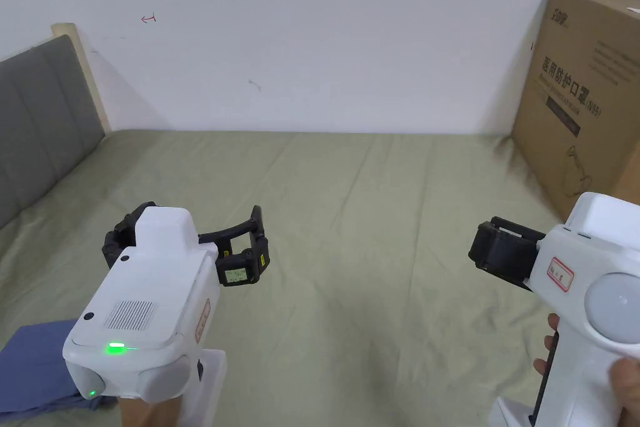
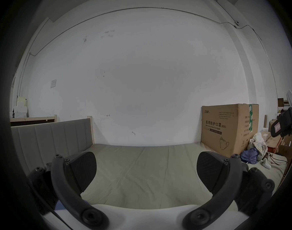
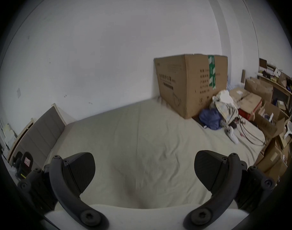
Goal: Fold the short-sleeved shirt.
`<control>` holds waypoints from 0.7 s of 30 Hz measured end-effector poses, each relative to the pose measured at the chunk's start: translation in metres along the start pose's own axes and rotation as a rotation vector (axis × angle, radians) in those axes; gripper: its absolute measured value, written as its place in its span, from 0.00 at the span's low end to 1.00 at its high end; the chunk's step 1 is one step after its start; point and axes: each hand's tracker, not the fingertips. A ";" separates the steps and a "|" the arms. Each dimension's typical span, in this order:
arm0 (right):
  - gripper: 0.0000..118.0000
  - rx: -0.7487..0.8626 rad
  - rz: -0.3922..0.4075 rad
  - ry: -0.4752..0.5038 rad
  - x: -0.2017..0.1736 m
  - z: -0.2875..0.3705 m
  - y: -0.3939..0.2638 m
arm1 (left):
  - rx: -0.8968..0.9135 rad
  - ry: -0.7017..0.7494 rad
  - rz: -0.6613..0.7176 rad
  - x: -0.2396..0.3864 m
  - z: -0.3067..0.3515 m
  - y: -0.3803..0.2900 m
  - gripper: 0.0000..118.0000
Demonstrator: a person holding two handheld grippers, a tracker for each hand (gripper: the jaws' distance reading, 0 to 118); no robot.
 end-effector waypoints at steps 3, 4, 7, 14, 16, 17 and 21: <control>0.99 -0.038 0.015 -0.011 -0.004 0.003 0.004 | 0.000 -0.001 0.004 0.000 0.000 0.001 1.00; 0.99 -0.041 0.026 0.001 -0.005 0.003 0.003 | 0.000 -0.001 0.005 -0.001 0.000 0.001 1.00; 0.99 -0.035 0.031 -0.003 -0.008 0.002 0.002 | 0.000 0.000 0.006 -0.001 0.000 0.000 1.00; 0.98 -0.005 0.077 -0.003 -0.010 0.001 -0.002 | 0.002 -0.003 0.008 -0.001 0.002 0.001 1.00; 0.98 -0.011 0.073 -0.006 -0.010 -0.001 -0.001 | 0.002 -0.003 0.006 -0.001 0.002 0.001 1.00; 0.98 -0.006 0.082 -0.013 -0.011 -0.001 -0.001 | 0.003 -0.003 0.006 -0.001 0.002 0.001 1.00; 0.98 0.133 0.122 0.018 -0.007 0.000 -0.006 | 0.006 -0.003 0.009 -0.002 0.003 0.002 1.00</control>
